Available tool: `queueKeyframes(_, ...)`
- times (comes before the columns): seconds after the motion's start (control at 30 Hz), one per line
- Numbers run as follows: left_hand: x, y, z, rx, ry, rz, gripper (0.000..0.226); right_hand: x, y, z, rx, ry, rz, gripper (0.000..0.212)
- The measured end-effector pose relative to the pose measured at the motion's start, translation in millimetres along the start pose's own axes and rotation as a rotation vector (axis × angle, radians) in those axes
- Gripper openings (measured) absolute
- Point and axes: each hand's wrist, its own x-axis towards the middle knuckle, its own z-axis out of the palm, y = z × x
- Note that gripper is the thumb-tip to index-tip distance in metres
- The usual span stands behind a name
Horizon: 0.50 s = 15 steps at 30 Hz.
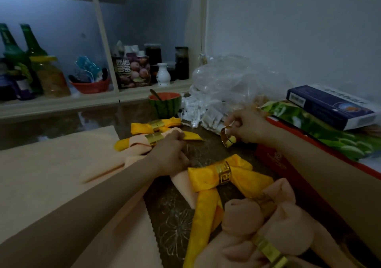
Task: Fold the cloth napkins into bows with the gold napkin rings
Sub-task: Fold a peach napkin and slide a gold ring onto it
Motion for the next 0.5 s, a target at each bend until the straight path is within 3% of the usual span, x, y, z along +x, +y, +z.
queueKeyframes(0.07, 3.1, -2.5, -2.9, -0.131, 0.052, -0.08, 0.034, -2.5, 0.0, 2.5, 0.035, 0.002, 0.003, 0.018)
queueKeyframes(0.13, 6.6, -2.0, -8.0, -0.384, 0.215, -0.15, 0.006, -2.8, -2.6, 7.3, 0.063, -0.007, -0.007, 0.016)
queueKeyframes(0.23, 14.9, -11.6, -15.2, -0.595, 0.288, -0.244, 0.024, -1.1, -9.7, 16.7, 0.099, -0.051, -0.033, 0.014)
queueKeyframes(0.3, 21.9, -14.0, -19.2, -0.39, 0.157, -0.261, 0.032, 0.8, -14.2, 23.3, 0.115, -0.066, -0.037, 0.015)
queueKeyframes(0.4, 27.2, 2.0, -26.1, 0.149, -0.124, -0.258, 0.035, 4.5, -19.8, 31.9, 0.142, -0.074, -0.024, 0.017)
queueKeyframes(0.5, 29.0, 25.3, -26.2, 0.432, -0.279, -0.181, 0.035, 5.2, -21.4, 34.9, 0.188, -0.081, 0.009, 0.018)
